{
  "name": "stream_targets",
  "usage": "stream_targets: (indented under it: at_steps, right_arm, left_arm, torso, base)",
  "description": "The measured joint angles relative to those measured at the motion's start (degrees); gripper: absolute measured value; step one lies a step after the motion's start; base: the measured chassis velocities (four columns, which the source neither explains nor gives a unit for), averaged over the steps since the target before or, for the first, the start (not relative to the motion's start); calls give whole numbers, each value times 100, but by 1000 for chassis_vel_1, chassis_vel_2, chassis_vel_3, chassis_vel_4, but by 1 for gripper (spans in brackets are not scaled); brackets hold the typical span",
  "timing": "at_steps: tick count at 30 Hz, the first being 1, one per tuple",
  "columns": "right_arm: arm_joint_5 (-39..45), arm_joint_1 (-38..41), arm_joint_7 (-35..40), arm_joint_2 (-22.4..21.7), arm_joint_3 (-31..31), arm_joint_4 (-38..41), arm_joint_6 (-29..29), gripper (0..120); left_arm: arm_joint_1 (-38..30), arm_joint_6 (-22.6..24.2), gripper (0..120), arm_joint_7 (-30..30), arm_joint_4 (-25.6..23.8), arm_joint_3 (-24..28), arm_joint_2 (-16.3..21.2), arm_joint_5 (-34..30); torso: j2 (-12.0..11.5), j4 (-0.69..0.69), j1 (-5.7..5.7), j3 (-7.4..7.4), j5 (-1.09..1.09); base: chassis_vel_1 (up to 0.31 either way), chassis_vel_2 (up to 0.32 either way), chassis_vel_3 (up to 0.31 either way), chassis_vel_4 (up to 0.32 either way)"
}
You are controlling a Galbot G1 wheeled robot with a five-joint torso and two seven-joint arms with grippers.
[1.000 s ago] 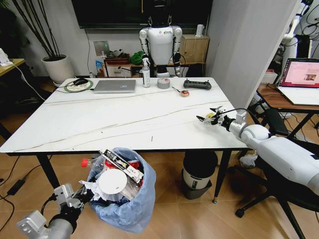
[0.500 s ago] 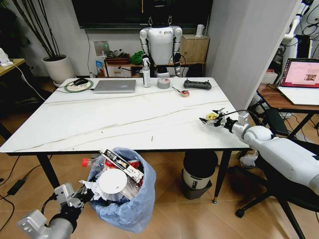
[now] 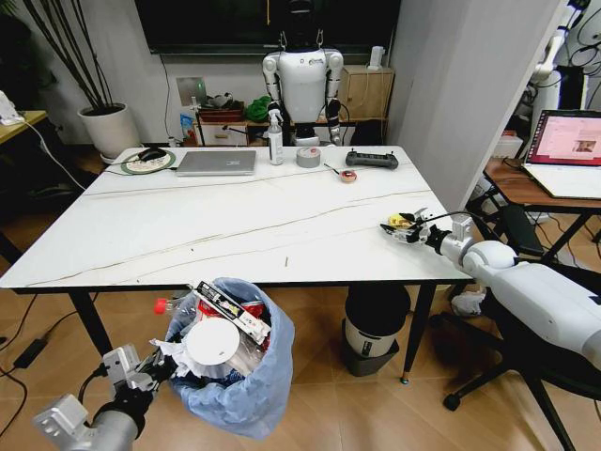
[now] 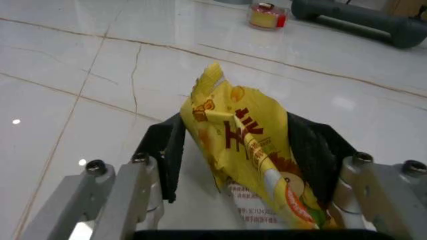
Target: Pick up the trash bin and place the trash from the table into it.
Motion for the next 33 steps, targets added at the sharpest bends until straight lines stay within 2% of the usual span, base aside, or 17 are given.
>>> stream_targets:
  at_steps: [6, 7, 10, 13, 25, 29, 33]
  right_arm:
    - [31, -36, -29, -19, 16, 33, 5, 27]
    - [38, -49, -35, -31, 24, 51, 9, 20]
    - [43, -65, -47, -51, 32, 74, 24, 14]
    - [83, -100, -87, -134, 42, 168, 48, 0]
    - [214, -120, -183, -248, 133, 428, 104, 0]
    - [313, -170, -202, -353, 214, 795, 108, 0]
    - [479, -250, -162, -533, 331, 1700, 79, 0]
  left_arm:
    - [0, 0, 0, -3, 0, -6, 0, -2]
    - [1, 0, 0, -3, 0, -6, -2, -2]
    - [2, 0, 0, -4, 0, -5, -4, -2]
    - [1, 0, 0, -5, -5, -1, -6, -2]
    - [-2, 0, 0, -9, -17, 36, -11, 15]
    - [6, 0, 0, -10, -20, 38, -8, 17]
    - [6, 1, 0, -10, -34, 40, -5, 17]
  torso:
    - [0, 0, 0, 0, 0]
    - [0, 0, 0, 0, -1]
    - [0, 0, 0, 1, -1]
    - [0, -1, 0, 1, -1]
    - [0, -1, 0, 1, 0]
    - [0, -1, 0, 1, -1]
    - [0, -1, 0, 0, -2]
  base:
    - [0, 0, 0, 0]
    - [0, 0, 0, 0]
    - [0, 0, 0, 0]
    - [0, 0, 0, 0]
    - [0, 0, 0, 0]
    - [0, 0, 0, 0]
    - [0, 0, 0, 0]
